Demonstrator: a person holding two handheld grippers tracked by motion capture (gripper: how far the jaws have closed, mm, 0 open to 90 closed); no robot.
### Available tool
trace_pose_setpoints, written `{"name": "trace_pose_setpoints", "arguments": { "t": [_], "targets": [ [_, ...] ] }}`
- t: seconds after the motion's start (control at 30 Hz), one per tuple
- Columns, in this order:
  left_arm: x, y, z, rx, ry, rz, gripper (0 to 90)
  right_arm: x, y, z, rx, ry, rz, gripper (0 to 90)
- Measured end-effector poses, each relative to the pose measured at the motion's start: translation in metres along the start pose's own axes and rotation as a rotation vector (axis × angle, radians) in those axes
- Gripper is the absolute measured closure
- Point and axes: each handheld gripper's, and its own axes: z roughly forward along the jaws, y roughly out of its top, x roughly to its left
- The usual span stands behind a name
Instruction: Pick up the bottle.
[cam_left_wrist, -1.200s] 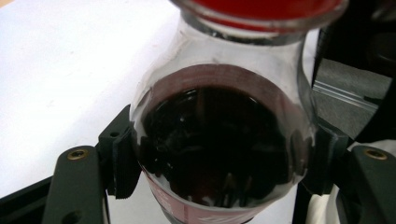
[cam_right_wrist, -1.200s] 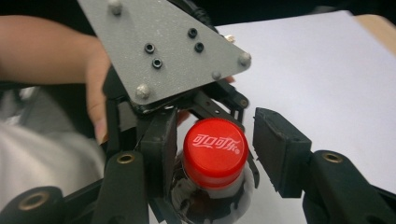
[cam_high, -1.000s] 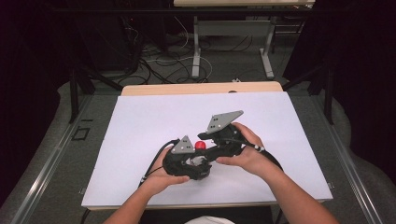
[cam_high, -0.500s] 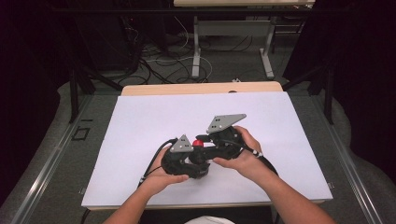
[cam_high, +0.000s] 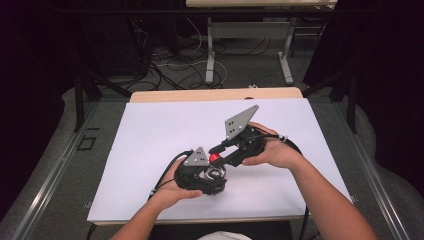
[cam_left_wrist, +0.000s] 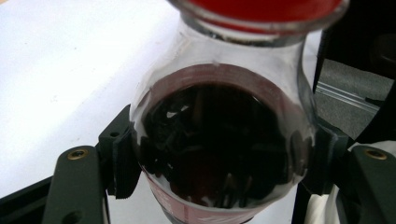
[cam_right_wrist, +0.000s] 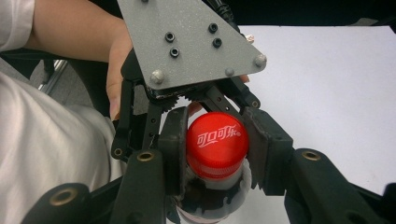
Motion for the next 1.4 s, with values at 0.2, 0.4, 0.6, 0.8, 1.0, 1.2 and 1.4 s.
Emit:
{"name": "trace_pose_setpoints", "arguments": {
  "t": [0.2,0.4,0.6,0.8,1.0,1.2,1.4],
  "targets": [
    [0.003,0.000,-0.001,-0.009,0.028,-0.015,29.9,0.018,0.006,0.003,0.003,-0.220,0.133,48.2],
    [0.003,-0.001,-0.001,-0.026,0.068,-0.058,29.9,0.036,0.009,0.013,-0.012,-0.420,0.300,51.8],
    [0.004,-0.001,-0.002,-0.015,0.065,-0.047,30.0,0.042,0.011,0.018,-0.032,-0.447,0.361,60.7],
    [0.004,-0.001,-0.002,-0.005,0.039,-0.027,30.0,0.027,0.009,0.010,0.005,-0.293,0.293,61.4],
    [-0.001,0.000,-0.001,0.002,0.002,-0.006,30.0,0.000,0.005,0.002,0.034,0.002,0.054,61.3],
    [-0.004,-0.001,0.002,0.013,-0.007,0.015,30.0,-0.009,0.014,0.004,0.135,0.117,-0.092,61.1],
    [-0.001,-0.001,0.000,-0.010,0.017,-0.009,30.0,-0.010,0.018,0.002,0.138,0.071,-0.014,50.2]
  ]
}}
